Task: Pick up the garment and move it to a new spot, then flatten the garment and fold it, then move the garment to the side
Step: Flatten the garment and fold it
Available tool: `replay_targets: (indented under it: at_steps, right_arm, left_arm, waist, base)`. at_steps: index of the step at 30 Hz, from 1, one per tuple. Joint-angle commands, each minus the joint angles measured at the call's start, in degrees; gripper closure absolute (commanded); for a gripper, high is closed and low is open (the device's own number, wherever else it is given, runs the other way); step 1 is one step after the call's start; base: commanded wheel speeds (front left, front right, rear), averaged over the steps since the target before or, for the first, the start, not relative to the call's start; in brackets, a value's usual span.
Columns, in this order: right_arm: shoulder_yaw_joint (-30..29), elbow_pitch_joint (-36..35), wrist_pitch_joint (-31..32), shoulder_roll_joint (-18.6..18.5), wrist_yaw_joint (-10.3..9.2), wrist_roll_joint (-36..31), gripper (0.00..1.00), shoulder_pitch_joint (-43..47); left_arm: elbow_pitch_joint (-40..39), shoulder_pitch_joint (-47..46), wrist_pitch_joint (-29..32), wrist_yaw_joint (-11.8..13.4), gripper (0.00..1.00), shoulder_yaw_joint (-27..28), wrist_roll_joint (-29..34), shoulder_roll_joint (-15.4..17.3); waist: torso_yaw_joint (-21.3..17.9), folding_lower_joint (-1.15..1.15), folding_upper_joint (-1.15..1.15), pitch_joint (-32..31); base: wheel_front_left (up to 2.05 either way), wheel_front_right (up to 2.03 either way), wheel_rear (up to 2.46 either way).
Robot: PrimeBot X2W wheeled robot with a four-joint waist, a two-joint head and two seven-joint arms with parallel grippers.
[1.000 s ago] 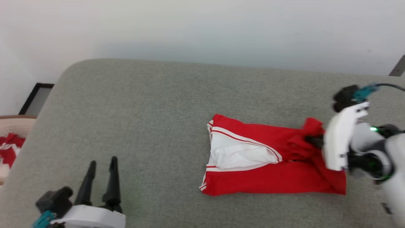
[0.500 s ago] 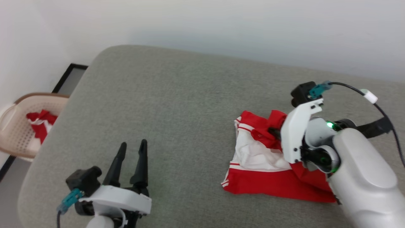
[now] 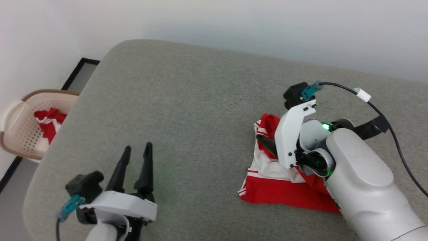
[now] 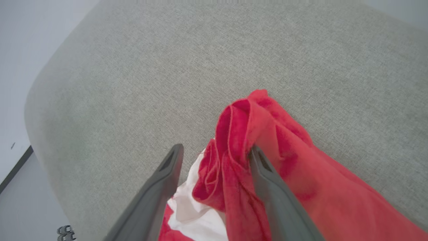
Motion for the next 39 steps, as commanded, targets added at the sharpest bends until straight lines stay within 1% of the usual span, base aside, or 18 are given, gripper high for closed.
replay_targets:
  at_steps: [1,6,9,12,17,23,29,34,39]
  right_arm:
    - [0.45,-0.33,-0.02,0.30,-0.05,0.49,0.00,-0.63]
    - [2.47,-4.10,-0.67,0.52,-0.05,3.30,0.00,-1.01]
    - [3.10,-7.48,-1.89,-0.01,-0.05,4.64,0.00,-0.64]
    - [3.28,-10.72,-3.27,-1.18,-0.05,5.83,0.00,0.31]
    - [2.00,-15.91,-7.16,-4.96,-0.05,6.16,0.00,2.66]
    - [-1.06,-20.47,-13.49,-10.29,-0.05,5.34,0.00,7.29]
    - [-4.01,-24.07,-21.91,-15.14,-0.05,2.68,0.00,13.40]
    - [-7.18,-25.46,-28.24,-17.80,-0.05,1.27,0.00,19.53]
    - [-11.18,-26.58,-33.98,-19.36,-0.05,-0.79,0.00,25.49]
  left_arm:
    - [-0.16,0.64,0.05,-0.19,0.00,0.40,-0.27,0.40]
    - [-0.34,1.44,0.05,-0.19,0.00,1.43,0.81,1.23]
    - [-0.74,1.91,0.05,-0.19,0.00,2.36,1.08,1.65]
    - [-1.11,2.22,0.05,-0.19,0.00,2.77,1.83,2.36]
    - [-1.85,3.40,0.05,-0.19,0.00,3.68,3.50,2.96]
    - [-2.62,4.79,0.05,-0.19,0.00,5.09,4.45,4.52]
    - [-3.68,7.13,0.05,-0.19,0.00,6.72,4.84,6.06]
    - [-4.28,9.17,0.05,-0.19,0.00,7.82,5.09,6.68]
    - [-5.10,11.09,0.05,-0.19,0.00,9.46,5.82,7.18]
  waist:
    - [-0.89,0.00,0.00,-0.27]
    - [-3.68,0.00,0.00,-0.93]
    - [-5.76,0.00,0.00,-1.40]
    - [-7.97,0.00,0.00,-2.01]
    - [-11.57,0.00,0.00,-3.20]
    - [-15.82,0.00,0.00,-4.74]
    - [-18.98,0.00,0.00,-6.19]
    - [-20.54,0.00,0.00,-7.38]
    - [-21.08,0.00,0.00,-8.09]
  base:
    - [0.00,0.00,0.00]
    - [0.00,0.00,0.00]
    - [0.00,0.00,0.00]
    - [0.00,0.00,0.00]
    - [0.00,0.00,0.00]
    - [0.00,0.00,0.00]
    - [0.00,0.00,0.00]
    - [0.00,0.00,0.00]
    - [0.00,0.00,0.00]
